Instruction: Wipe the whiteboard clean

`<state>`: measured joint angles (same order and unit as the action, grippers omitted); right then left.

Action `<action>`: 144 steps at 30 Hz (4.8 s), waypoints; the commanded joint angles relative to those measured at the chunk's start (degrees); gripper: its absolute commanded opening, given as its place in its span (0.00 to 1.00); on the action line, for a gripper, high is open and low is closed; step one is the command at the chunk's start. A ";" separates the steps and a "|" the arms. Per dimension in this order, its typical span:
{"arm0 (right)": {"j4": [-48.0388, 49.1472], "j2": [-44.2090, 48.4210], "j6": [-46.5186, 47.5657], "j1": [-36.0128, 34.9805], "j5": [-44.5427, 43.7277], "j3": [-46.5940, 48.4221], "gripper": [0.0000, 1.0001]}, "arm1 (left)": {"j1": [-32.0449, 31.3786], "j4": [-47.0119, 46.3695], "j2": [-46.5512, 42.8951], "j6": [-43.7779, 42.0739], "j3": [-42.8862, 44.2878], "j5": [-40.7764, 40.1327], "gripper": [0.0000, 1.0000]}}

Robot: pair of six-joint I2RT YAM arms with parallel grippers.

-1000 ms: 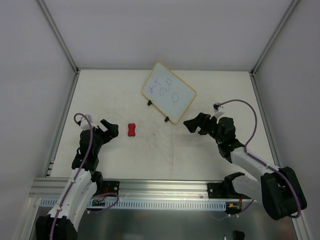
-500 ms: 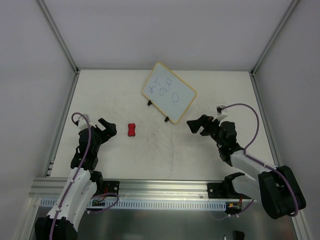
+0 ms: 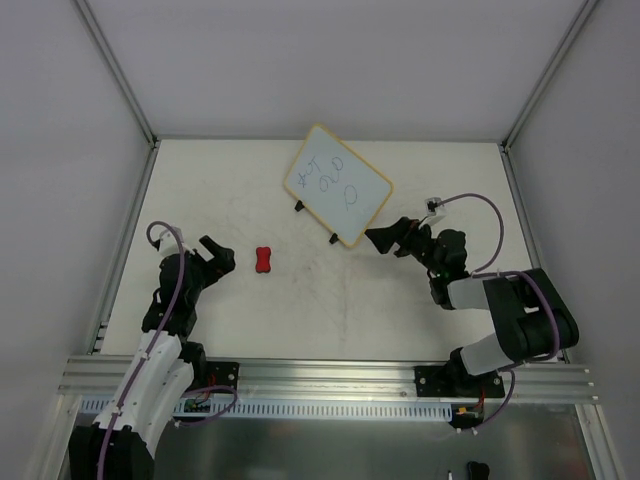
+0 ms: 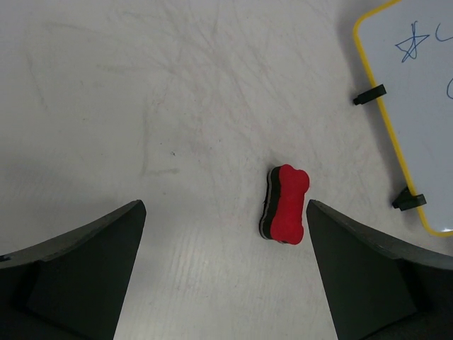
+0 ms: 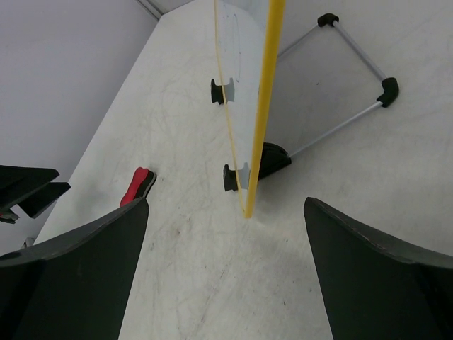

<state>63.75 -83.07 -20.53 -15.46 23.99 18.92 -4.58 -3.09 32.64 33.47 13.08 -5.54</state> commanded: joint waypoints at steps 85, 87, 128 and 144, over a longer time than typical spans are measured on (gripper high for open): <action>22.30 -25.04 -1.53 2.72 8.36 14.66 0.00 | -20.21 25.68 60.17 -11.85 43.08 -5.01 0.88; 22.39 -25.04 -1.53 2.72 8.36 14.66 0.00 | -20.29 25.68 60.87 -12.12 43.61 -5.01 0.86; 19.14 -23.63 -0.21 2.63 7.65 14.74 0.00 | -22.58 27.70 67.11 -11.50 47.56 -3.25 0.45; 19.14 -23.89 -0.21 2.63 8.00 15.01 0.00 | -22.58 27.53 63.08 -10.54 48.53 -7.11 0.29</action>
<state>75.77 -107.44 -21.82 -13.82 33.39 32.80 -26.70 23.29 99.15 22.09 59.61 -10.41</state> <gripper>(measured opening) 0.083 0.328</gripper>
